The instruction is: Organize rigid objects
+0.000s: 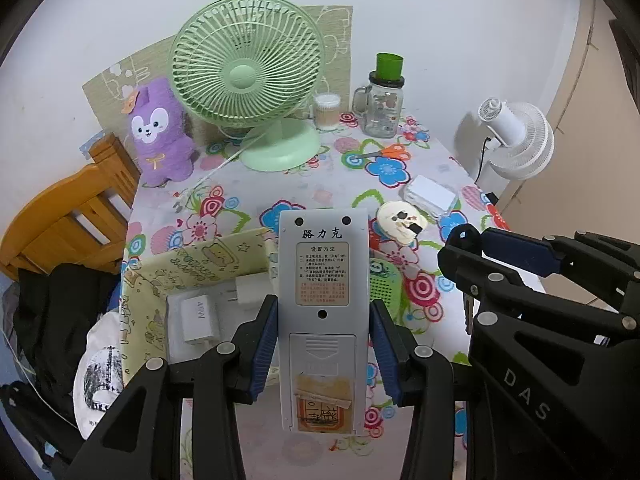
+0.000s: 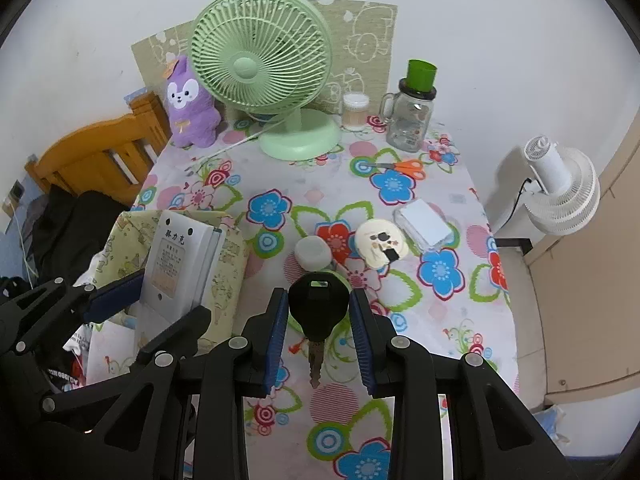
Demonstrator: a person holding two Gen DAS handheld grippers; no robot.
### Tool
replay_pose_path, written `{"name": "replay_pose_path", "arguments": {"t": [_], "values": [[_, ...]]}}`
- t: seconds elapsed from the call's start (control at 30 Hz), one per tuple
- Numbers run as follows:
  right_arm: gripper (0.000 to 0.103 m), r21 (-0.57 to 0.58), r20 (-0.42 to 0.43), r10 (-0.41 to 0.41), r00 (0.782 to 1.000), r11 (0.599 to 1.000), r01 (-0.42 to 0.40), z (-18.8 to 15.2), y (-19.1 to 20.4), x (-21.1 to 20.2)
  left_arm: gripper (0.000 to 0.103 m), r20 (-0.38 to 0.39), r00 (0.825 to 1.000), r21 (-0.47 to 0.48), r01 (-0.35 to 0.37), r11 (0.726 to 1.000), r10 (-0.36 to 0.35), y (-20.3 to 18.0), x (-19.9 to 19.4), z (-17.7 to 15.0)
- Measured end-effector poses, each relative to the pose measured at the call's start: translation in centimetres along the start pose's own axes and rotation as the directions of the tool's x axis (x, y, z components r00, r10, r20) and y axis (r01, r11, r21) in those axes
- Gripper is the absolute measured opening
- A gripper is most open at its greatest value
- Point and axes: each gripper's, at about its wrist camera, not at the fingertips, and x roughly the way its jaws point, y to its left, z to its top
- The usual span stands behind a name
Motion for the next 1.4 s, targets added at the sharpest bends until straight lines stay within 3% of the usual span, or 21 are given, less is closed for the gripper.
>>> {"name": "replay_pose_path", "arguments": {"t": [1.4], "values": [[0.034,-0.107,-0.106,0.061,0.992,0.992,-0.072,5.1,12.1,7.6,0.046,-0.112,0.992,-0.092,-0.063,0.994,0.052,13.5,5.5,-0.1]]}}
